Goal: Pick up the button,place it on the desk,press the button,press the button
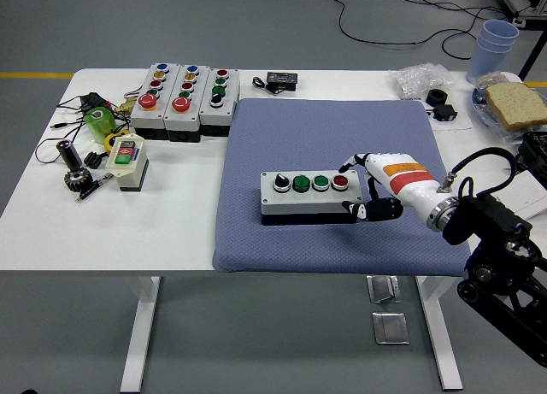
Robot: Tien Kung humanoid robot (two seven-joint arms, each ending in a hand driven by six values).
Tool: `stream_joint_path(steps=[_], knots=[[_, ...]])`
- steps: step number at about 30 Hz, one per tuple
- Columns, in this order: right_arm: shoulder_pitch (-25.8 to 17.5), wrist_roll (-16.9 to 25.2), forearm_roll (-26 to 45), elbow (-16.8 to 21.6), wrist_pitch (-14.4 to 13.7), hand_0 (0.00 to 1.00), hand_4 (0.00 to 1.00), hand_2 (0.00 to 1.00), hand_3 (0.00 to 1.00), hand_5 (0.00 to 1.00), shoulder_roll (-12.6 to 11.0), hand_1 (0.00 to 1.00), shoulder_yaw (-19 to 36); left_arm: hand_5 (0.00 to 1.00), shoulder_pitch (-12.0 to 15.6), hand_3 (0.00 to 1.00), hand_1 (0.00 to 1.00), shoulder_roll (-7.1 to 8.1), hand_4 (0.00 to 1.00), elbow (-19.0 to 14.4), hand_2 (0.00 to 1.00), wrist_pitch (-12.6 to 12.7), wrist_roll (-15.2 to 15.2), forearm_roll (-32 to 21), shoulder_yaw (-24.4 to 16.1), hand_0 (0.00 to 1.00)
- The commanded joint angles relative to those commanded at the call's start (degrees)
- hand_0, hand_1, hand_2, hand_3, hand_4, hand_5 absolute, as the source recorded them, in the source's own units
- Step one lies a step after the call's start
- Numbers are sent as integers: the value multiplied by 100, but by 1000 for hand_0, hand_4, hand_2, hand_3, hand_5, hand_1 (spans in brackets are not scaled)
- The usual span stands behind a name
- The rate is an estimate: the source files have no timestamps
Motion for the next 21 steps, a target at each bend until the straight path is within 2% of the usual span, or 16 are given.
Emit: stream_joint_path(steps=[11,21], knots=[[-6,-35,12,-50,93,165,803,188,695,387,31,2,-85,855,12,551,634,1,323,0,633,1,1,-4,5,650],[30,-114,47,-126,295,165,803,188,694,392,39,2,-116,856,-28,551,635,5,324,0,633,5,5,-34,-8,650]])
